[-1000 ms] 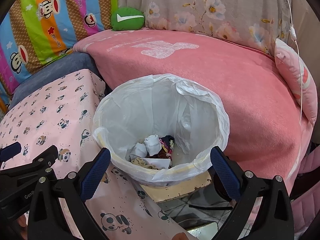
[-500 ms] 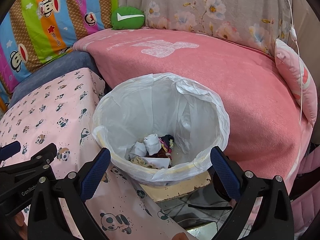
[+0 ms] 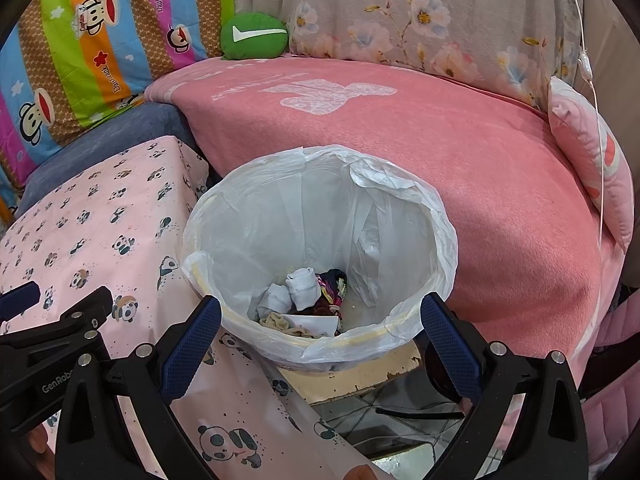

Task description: Organize soft objects

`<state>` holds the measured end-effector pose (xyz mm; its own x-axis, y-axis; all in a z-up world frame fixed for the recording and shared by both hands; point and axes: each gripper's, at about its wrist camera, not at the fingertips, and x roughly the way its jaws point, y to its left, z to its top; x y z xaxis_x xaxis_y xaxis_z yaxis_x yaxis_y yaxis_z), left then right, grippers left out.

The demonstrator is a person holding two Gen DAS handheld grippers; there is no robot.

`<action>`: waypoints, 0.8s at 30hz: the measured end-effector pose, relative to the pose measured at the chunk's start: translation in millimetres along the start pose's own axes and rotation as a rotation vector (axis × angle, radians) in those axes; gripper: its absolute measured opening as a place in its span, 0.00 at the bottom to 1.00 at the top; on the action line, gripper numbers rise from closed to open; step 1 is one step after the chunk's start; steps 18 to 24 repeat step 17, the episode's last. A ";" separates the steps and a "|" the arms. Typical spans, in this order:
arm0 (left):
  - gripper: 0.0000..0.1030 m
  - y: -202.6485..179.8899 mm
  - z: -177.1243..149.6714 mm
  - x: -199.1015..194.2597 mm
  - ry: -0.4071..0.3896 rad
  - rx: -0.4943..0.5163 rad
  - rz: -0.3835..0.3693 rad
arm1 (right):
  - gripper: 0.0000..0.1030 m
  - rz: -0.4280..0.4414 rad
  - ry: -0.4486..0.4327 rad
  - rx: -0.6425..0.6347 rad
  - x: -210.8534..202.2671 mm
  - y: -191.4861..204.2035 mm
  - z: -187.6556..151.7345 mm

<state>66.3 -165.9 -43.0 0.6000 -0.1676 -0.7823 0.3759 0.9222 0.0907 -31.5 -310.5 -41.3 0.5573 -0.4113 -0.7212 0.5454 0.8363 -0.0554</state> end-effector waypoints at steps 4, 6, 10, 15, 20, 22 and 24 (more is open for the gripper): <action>0.86 -0.3 0.1 -0.1 0.000 0.001 0.000 | 0.93 0.001 0.001 0.000 0.2 -0.1 0.2; 0.86 -0.1 0.1 0.2 0.001 0.002 -0.001 | 0.93 0.000 0.000 -0.001 0.1 0.0 0.3; 0.86 -1.1 0.6 -0.2 0.006 0.005 -0.004 | 0.93 0.000 0.000 -0.001 0.3 0.3 0.7; 0.86 -1.5 0.0 -0.6 -0.010 0.013 -0.009 | 0.93 0.000 0.000 0.000 0.7 -0.6 0.5; 0.86 -0.3 0.1 1.1 -0.004 0.010 -0.020 | 0.93 0.000 0.001 0.001 1.0 -1.5 0.1; 0.86 -0.3 0.1 1.1 -0.004 0.010 -0.020 | 0.93 0.000 0.001 0.001 1.0 -1.5 0.1; 0.86 -0.3 0.1 1.1 -0.004 0.010 -0.020 | 0.93 0.000 0.001 0.001 1.0 -1.5 0.1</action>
